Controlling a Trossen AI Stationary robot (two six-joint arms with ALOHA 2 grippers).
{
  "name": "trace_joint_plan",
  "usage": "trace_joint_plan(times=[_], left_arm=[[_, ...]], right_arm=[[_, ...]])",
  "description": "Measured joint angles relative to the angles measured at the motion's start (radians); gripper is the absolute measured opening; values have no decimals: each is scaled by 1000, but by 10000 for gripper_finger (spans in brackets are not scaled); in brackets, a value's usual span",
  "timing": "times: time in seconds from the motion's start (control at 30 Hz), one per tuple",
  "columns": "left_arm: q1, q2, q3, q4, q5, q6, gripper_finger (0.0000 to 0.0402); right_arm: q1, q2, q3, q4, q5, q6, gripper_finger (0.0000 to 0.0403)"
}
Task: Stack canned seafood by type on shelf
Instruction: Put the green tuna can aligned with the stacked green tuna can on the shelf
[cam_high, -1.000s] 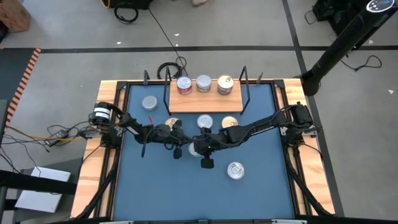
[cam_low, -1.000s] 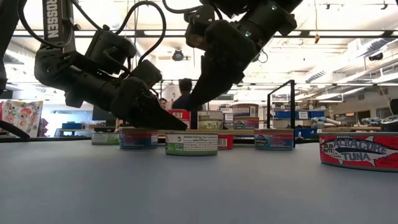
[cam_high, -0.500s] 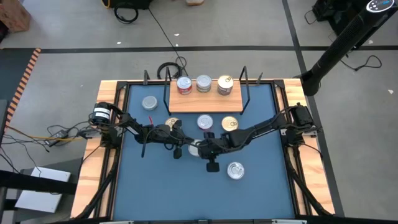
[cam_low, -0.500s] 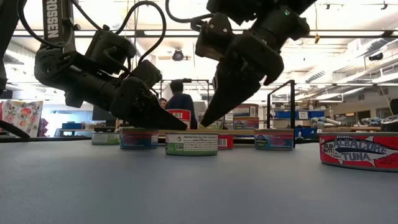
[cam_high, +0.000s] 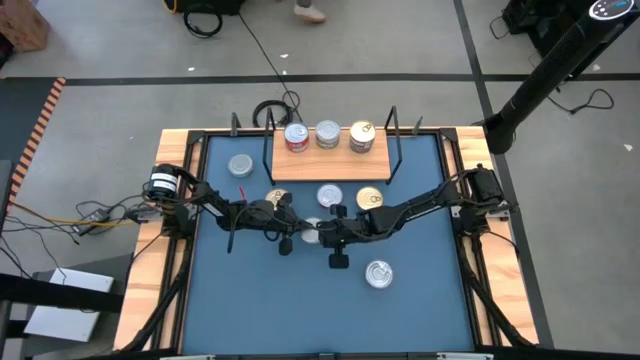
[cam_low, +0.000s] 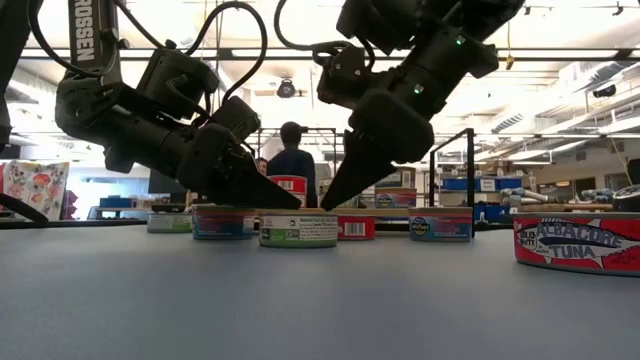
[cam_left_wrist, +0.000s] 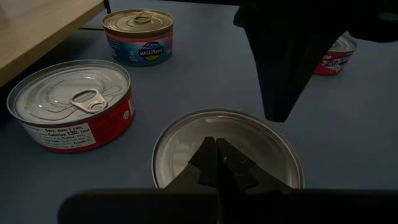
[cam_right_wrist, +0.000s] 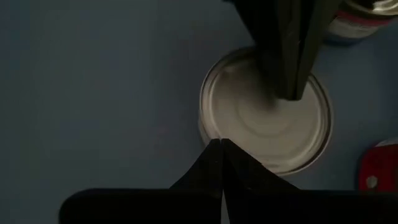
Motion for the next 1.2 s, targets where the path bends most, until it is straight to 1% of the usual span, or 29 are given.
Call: trace_joint_plan(times=[0.23, 0.33, 0.47, 0.63, 0.77, 0.87, 1.03, 1.2], left_arm=[[0, 0, 0, 2, 0, 0, 0], [-2, 3, -3, 39, -3, 5, 0], [2, -14, -4, 89, -44, 19, 0], [49, -20, -4, 31, -151, 17, 0], [82, -22, -2, -7, -162, -10, 0], [83, -18, -2, -9, -152, -2, 0], [73, -8, 5, -16, -143, 5, 0], [54, 1, 8, -26, -132, 29, 0]], right_arm=[[-2, -4, 19, 4, 14, 0, 9], [4, -14, 28, -8, 10, -9, 9], [22, -13, 32, -20, 2, -18, 9], [34, -1, 25, 2, -62, -18, 9], [34, 13, 1, 49, -77, -18, 9], [34, 37, -5, 70, -78, -18, 10], [23, 66, -5, 107, -63, -25, 10], [17, 62, -4, 101, 39, -12, 10]])
